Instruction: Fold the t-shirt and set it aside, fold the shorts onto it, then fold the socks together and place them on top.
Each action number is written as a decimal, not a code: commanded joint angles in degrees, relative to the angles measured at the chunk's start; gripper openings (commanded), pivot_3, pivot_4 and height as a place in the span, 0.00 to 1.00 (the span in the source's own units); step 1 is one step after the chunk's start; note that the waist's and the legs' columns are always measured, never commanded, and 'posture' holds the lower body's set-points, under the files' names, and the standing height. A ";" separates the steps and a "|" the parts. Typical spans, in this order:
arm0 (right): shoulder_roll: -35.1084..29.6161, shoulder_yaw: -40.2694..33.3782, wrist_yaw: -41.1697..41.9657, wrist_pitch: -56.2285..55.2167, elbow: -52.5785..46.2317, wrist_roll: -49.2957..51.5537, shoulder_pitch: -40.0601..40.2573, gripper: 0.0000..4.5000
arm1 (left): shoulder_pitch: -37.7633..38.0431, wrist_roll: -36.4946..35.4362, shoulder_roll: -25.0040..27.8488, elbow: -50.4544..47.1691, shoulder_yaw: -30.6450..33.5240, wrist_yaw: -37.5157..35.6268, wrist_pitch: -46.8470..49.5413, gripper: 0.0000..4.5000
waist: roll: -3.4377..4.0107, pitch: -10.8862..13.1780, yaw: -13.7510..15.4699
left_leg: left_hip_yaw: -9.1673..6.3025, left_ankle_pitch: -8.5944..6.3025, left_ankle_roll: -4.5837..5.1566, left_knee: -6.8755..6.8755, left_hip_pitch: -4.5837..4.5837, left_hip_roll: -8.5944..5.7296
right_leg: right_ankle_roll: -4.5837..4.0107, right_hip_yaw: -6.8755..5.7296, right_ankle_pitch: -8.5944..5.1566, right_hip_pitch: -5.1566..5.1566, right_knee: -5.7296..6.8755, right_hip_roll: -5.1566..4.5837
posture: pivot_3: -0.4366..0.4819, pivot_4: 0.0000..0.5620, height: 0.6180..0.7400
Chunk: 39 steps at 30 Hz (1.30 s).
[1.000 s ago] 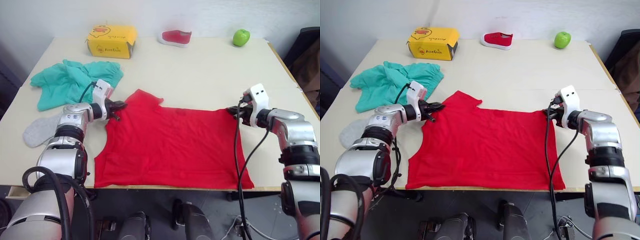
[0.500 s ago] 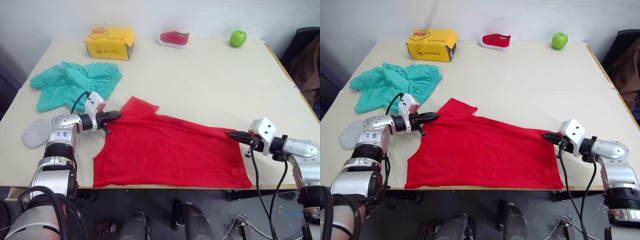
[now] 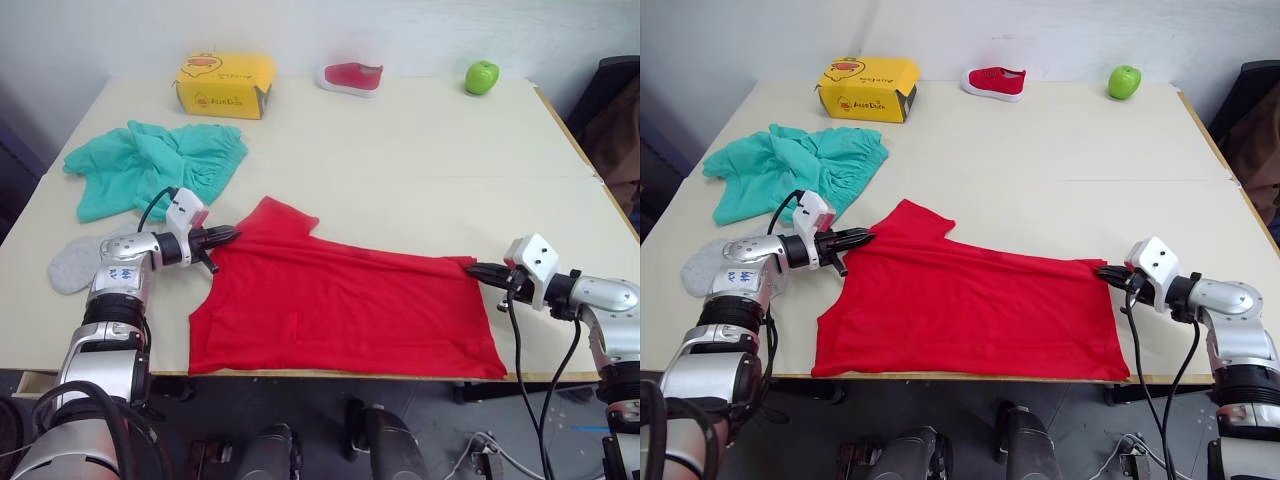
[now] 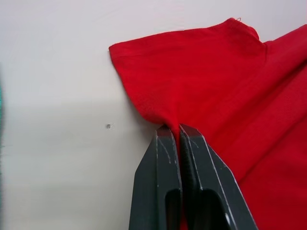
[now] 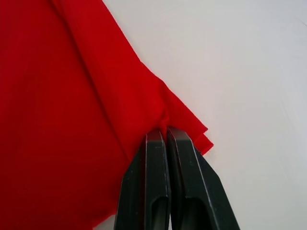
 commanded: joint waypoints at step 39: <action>-0.43 -3.57 -1.70 29.92 -16.77 12.00 1.26 0.61 | -25.51 5.79 -8.98 24.70 -2.46 19.34 11.62 1.00 | -0.06 0.03 0.58 | -0.13 0.01 0.00 0.02 -0.02 -0.03 | 0.00 -0.10 0.00 0.08 -0.06 0.00 | 0.48 0.27 1.00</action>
